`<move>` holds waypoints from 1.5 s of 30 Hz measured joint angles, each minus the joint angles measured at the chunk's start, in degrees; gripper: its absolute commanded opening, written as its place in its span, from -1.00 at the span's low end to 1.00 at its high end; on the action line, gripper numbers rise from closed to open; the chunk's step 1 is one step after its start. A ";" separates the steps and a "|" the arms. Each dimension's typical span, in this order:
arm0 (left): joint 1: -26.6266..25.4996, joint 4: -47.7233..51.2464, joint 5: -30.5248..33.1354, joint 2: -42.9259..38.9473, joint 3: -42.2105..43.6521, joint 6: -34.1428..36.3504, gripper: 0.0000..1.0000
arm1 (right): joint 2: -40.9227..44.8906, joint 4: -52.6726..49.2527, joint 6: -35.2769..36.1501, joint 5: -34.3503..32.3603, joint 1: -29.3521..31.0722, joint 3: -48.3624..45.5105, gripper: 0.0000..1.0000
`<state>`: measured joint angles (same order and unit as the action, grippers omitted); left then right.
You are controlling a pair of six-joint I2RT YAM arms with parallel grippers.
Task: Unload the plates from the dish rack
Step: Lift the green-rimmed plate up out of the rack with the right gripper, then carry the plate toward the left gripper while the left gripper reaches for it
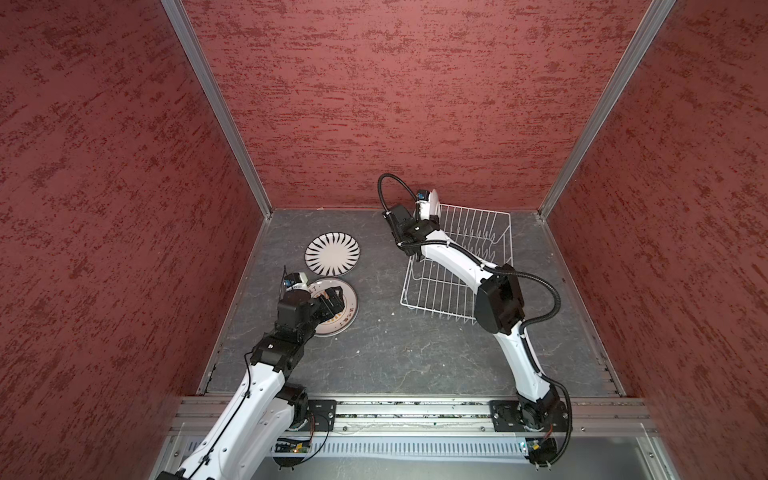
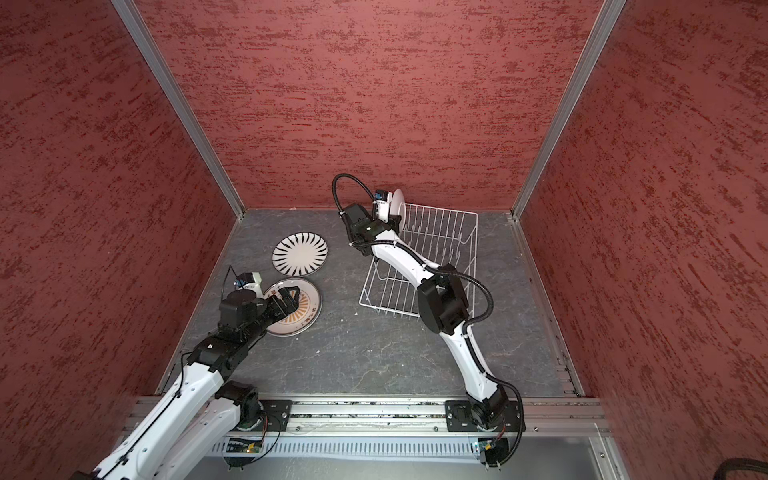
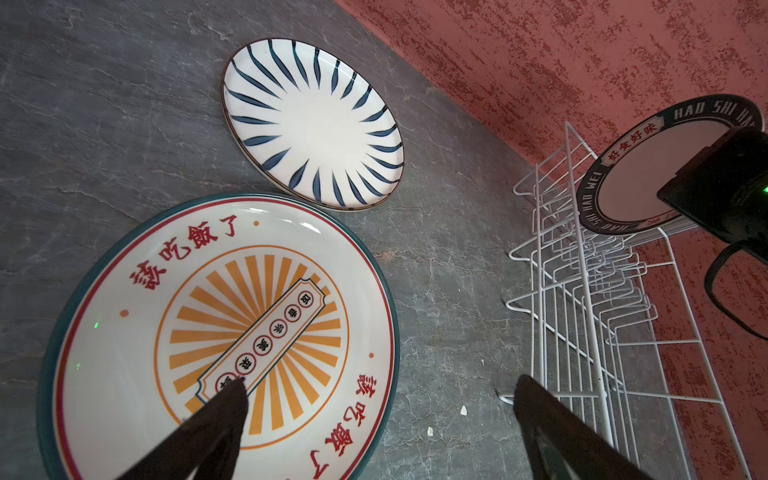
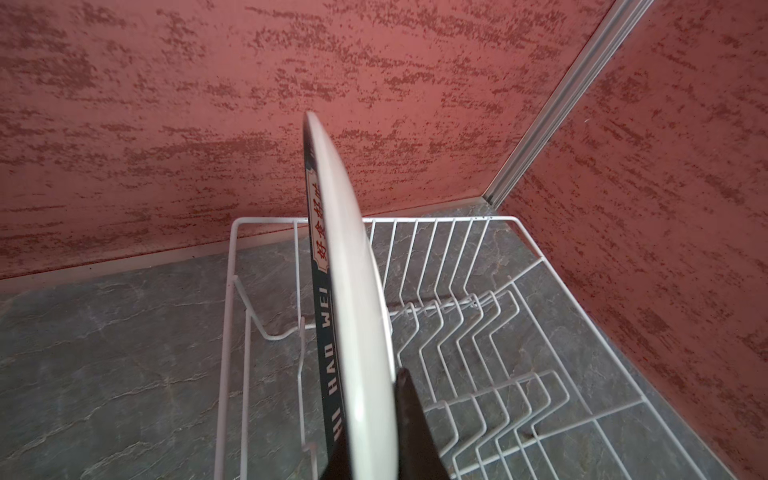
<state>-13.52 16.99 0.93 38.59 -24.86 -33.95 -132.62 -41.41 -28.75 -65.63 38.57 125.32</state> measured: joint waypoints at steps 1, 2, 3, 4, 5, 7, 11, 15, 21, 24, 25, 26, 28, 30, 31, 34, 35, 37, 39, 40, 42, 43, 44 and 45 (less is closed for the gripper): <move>0.00 0.04 0.00 -0.15 0.00 0.00 0.99 | 0.22 0.37 0.94 -0.50 0.15 0.00 -1.00; 0.00 0.09 0.00 -0.26 0.00 0.00 0.99 | 0.35 0.81 1.81 -0.87 0.28 0.00 -1.00; 0.00 0.13 0.00 -0.28 0.00 0.00 0.99 | 0.50 1.46 2.93 -1.42 0.48 0.00 -1.00; 0.00 0.15 0.00 -0.31 0.00 0.00 0.99 | 0.61 2.19 4.33 -2.01 0.74 0.00 -1.00; 0.00 0.15 0.00 -0.31 0.00 0.00 0.99 | 0.68 2.82 5.51 -2.40 0.94 0.00 -1.00; 0.00 0.15 0.00 -0.31 0.00 -0.02 0.99 | 1.03 5.29 9.01 -3.30 1.53 -0.26 -1.00; 0.00 0.15 0.00 -0.37 0.00 -0.02 0.99 | 4.66 16.06 19.43 -4.48 3.45 -6.45 -1.00; 0.00 0.20 -0.02 -1.07 0.00 -0.02 0.99 | 9.55 28.41 29.90 -4.50 5.75 -14.12 -1.00; 0.00 0.09 -0.50 -2.14 0.00 -0.09 0.99 | 19.02 31.91 28.89 4.79 7.78 -22.25 -1.00; 0.02 0.04 -1.09 -2.71 0.02 -0.04 0.99 | 27.63 34.47 26.43 13.05 7.74 -30.73 -1.00; 0.07 0.00 -1.27 -3.06 0.09 -0.04 0.99 | 31.23 35.95 25.57 16.04 7.65 -34.27 -1.00; 0.09 -0.07 -1.46 -3.43 0.20 -0.04 0.99 | 33.64 36.87 24.92 18.21 7.54 -36.63 -1.00; 0.26 -0.50 -2.10 -4.46 0.70 -0.04 0.99 | 38.84 39.10 23.52 22.86 7.23 -41.44 -1.00; 0.39 -1.64 -2.86 -5.75 1.81 -0.04 0.99 | 42.88 40.87 21.99 28.61 6.78 -44.96 -1.00; 0.48 -2.27 -3.32 -6.21 2.43 -0.04 0.99 | 44.30 41.64 21.20 31.52 6.45 -46.25 -1.00; 1.18 -5.31 -5.81 -7.67 4.98 -0.15 0.99 | 47.45 43.36 17.90 42.58 5.16 -49.64 -1.00; 1.46 -6.49 -6.97 -8.00 5.81 -0.26 0.99 | 48.00 43.82 16.70 45.92 4.72 -50.58 -1.00; 1.99 -8.83 -9.20 -8.37 6.95 -0.66 0.99 | 48.28 44.74 14.36 52.02 4.09 -52.06 -1.00; 2.64 -11.69 -11.41 -8.70 8.04 -1.44 0.99 | 48.28 45.81 12.15 58.42 3.48 -53.86 -1.00; 3.06 -12.74 -12.35 -8.79 8.46 -1.79 0.99 | 48.28 46.40 11.28 61.05 3.26 -54.75 -1.00; 4.55 -15.65 -14.82 -8.98 9.51 -3.08 0.99 | 48.26 48.00 8.98 66.55 2.84 -56.92 -1.00; 5.27 -16.79 -15.93 -8.98 9.88 -3.76 0.99 | 48.26 48.68 8.04 68.59 2.69 -57.81 -1.00; 6.29 -18.08 -17.42 -8.98 10.23 -4.61 0.99 | 48.26 49.48 6.82 70.93 2.54 -58.82 -1.00; 7.17 -19.12 -18.60 -8.96 10.49 -5.40 0.99 | 48.22 50.16 5.51 72.76 2.40 -59.56 -1.00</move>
<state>-6.35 -2.13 -17.67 29.63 -14.37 -39.35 -84.40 8.75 -23.24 7.14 40.97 65.76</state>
